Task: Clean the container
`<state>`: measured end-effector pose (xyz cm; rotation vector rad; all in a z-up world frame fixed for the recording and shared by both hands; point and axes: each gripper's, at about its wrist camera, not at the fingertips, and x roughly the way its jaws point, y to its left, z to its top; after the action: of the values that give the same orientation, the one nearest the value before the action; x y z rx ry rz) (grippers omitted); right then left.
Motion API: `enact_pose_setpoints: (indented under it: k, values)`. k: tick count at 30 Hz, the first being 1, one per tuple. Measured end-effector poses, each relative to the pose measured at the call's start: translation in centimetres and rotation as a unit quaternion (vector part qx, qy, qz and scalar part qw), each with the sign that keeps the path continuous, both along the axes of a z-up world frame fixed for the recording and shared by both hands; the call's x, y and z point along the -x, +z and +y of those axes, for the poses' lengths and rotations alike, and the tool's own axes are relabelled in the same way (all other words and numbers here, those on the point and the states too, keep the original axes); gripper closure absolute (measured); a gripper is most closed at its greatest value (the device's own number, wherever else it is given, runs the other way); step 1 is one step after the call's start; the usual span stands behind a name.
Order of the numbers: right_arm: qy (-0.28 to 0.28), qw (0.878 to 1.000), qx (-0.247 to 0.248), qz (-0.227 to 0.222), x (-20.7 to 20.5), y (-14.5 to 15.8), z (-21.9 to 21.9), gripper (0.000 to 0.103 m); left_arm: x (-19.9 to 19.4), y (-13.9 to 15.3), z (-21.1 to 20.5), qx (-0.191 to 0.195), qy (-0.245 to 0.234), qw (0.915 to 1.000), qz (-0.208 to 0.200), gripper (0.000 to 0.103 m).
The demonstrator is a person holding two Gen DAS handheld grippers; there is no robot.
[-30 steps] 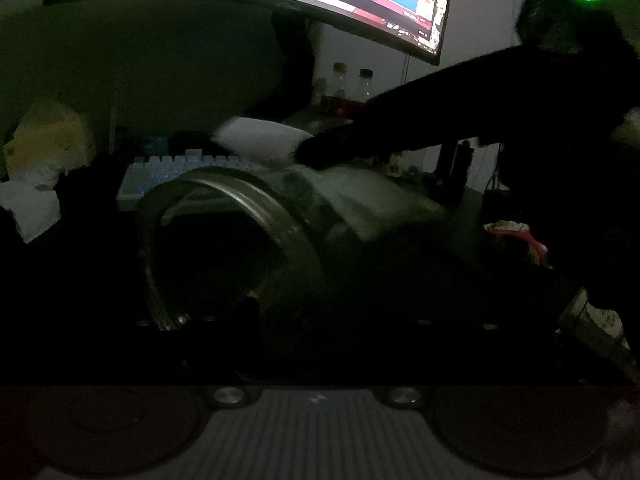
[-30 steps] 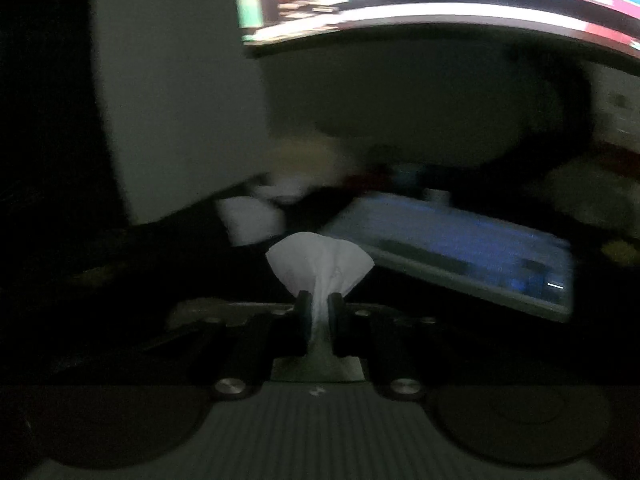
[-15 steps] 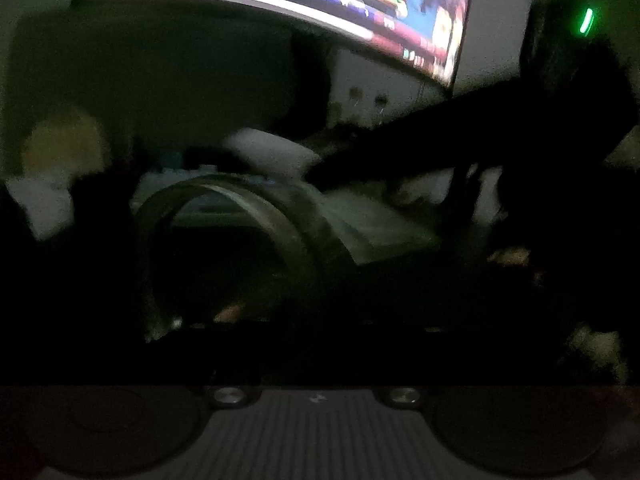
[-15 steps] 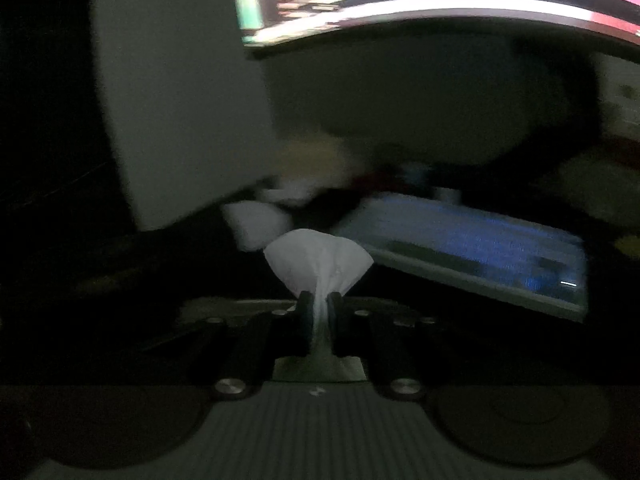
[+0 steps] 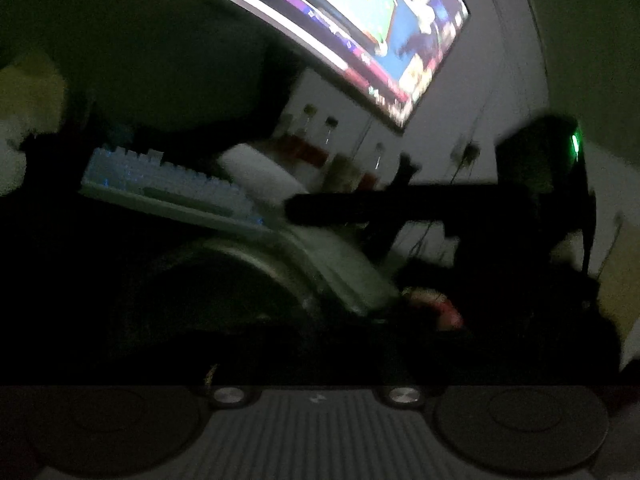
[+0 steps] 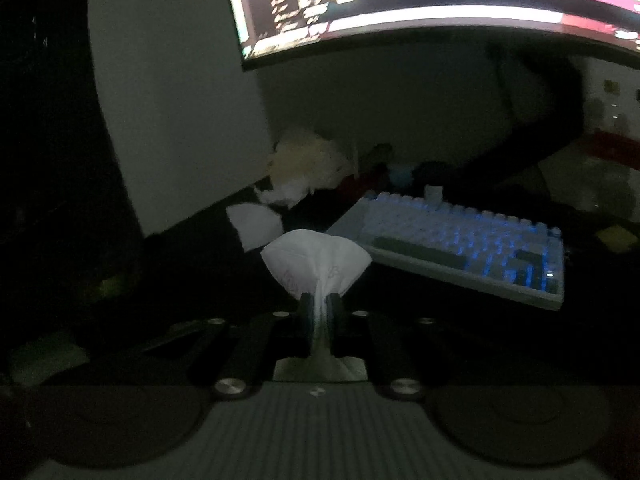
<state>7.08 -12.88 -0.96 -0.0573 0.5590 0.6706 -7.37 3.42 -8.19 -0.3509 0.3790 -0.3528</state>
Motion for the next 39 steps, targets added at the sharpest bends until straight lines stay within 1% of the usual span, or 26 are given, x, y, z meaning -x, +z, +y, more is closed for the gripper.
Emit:
enact_pose_setpoints:
  k: [1, 2, 4, 5, 6, 7, 8, 11, 14, 15, 16, 19, 20, 21, 23, 25, 26, 27, 28, 30, 32, 34, 35, 36, 38, 39]
  values:
    - [0.000, 1.000, 0.009, 0.000, -0.3, -0.3, 0.5, 0.094, 1.9, -0.2, 0.2, -0.020, 0.006, 0.9998, -0.004, 0.069]
    - [0.000, 1.000, 0.019, -0.002, -0.5, -0.7, 1.0, 0.094, 0.8, -0.4, 0.0, -0.032, 0.006, 0.9995, -0.003, 0.067]
    - [-0.009, 1.000, 0.029, -0.007, -1.1, -1.3, 1.6, 0.094, -1.6, -0.7, -0.4, -0.038, 0.000, 0.9993, 0.008, 0.066]
    - [-0.014, 0.999, 0.031, -0.007, -1.3, -1.4, 1.8, 0.094, -2.9, -1.0, -0.5, -0.040, -0.001, 0.9991, 0.012, 0.064]
    - [-0.016, 0.999, 0.031, -0.006, -1.4, -1.5, 2.0, 0.094, -4.2, -1.2, -0.6, -0.047, 0.002, 0.9987, 0.020, 0.056]
    - [-0.013, 0.999, 0.031, -0.005, -1.2, -1.5, 2.3, 0.094, -5.5, -1.4, -0.9, -0.056, 0.007, 0.9980, 0.028, 0.053]
    - [-0.007, 1.000, 0.029, -0.005, -1.0, -1.5, 2.6, 0.093, -6.7, -1.5, -1.3, -0.064, 0.012, 0.9973, 0.034, 0.050]
    - [0.050, 0.999, 0.010, 0.000, 0.3, -1.4, 3.4, 0.093, -8.6, -2.0, -2.3, -0.069, 0.018, 0.9968, 0.036, 0.050]
    - [0.071, 0.997, 0.010, -0.004, 0.8, -1.1, 3.2, 0.093, -10.2, -2.2, -2.7, -0.068, 0.020, 0.9968, 0.037, 0.050]
    - [0.061, 0.998, 0.013, -0.005, 0.6, -1.1, 2.9, 0.093, -10.6, -2.3, -2.9, -0.067, 0.021, 0.9968, 0.038, 0.051]
    - [0.040, 0.999, 0.020, -0.005, 0.1, -1.2, 2.3, 0.093, -11.1, -2.4, -3.1, -0.068, 0.022, 0.9967, 0.038, 0.051]
    - [-0.044, 0.998, 0.048, -0.018, -1.5, -1.7, 0.8, 0.093, -14.1, -2.1, -3.9, -0.073, 0.021, 0.9961, 0.045, 0.051]
    - [-0.066, 0.996, 0.050, -0.018, -1.8, -1.9, 0.4, 0.093, -15.0, -2.0, -4.2, -0.073, 0.021, 0.9960, 0.047, 0.051]
    - [-0.071, 0.996, 0.045, -0.018, -1.7, -2.0, 0.3, 0.093, -15.8, -1.9, -4.3, -0.072, 0.022, 0.9960, 0.048, 0.051]
    - [-0.045, 0.998, 0.029, -0.023, -0.6, -1.9, 0.7, 0.093, -16.6, -1.8, -4.7, -0.073, 0.022, 0.9958, 0.051, 0.051]
    - [0.023, 1.000, -0.002, -0.020, 1.1, -1.6, 1.4, 0.093, -18.1, -1.6, -5.2, -0.080, 0.023, 0.9951, 0.054, 0.050]
    - [0.047, 0.999, -0.011, -0.020, 1.6, -1.5, 1.7, 0.093, -18.9, -1.4, -5.5, -0.083, 0.024, 0.9947, 0.055, 0.050]
    - [0.058, 0.998, -0.010, -0.023, 2.0, -1.4, 1.9, 0.093, -19.6, -1.2, -5.8, -0.086, 0.025, 0.9944, 0.055, 0.050]
    - [0.054, 0.998, -0.002, -0.030, 1.9, -1.4, 2.1, 0.093, -19.9, -1.0, -5.9, -0.089, 0.027, 0.9941, 0.056, 0.050]
    - [0.021, 0.999, 0.013, -0.037, 1.0, -1.6, 1.8, 0.093, -19.3, -0.7, -5.5, -0.091, 0.033, 0.9936, 0.058, 0.050]
    - [-0.031, 0.999, 0.027, -0.036, -0.4, -1.9, 1.2, 0.093, -18.8, -0.6, -4.9, -0.084, 0.036, 0.9940, 0.061, 0.049]
    - [-0.068, 0.997, 0.031, -0.027, -1.5, -2.1, 0.9, 0.093, -18.1, -0.9, -4.6, -0.085, 0.043, 0.9936, 0.061, 0.049]
    - [-0.071, 0.997, 0.028, -0.024, -1.7, -2.1, 1.0, 0.093, -17.8, -1.2, -4.5, -0.089, 0.044, 0.9932, 0.061, 0.048]
    - [-0.060, 0.998, 0.022, -0.026, -1.5, -2.1, 1.4, 0.093, -17.5, -1.4, -4.4, -0.092, 0.044, 0.9929, 0.060, 0.048]
    - [-0.016, 0.999, 0.002, -0.029, -0.5, -1.8, 2.3, 0.093, -18.5, -1.5, -4.9, -0.091, 0.044, 0.9930, 0.059, 0.047]
    - [0.009, 1.000, -0.016, -0.021, -0.1, -1.7, 2.6, 0.093, -19.3, -1.5, -5.3, -0.090, 0.044, 0.9932, 0.059, 0.047]
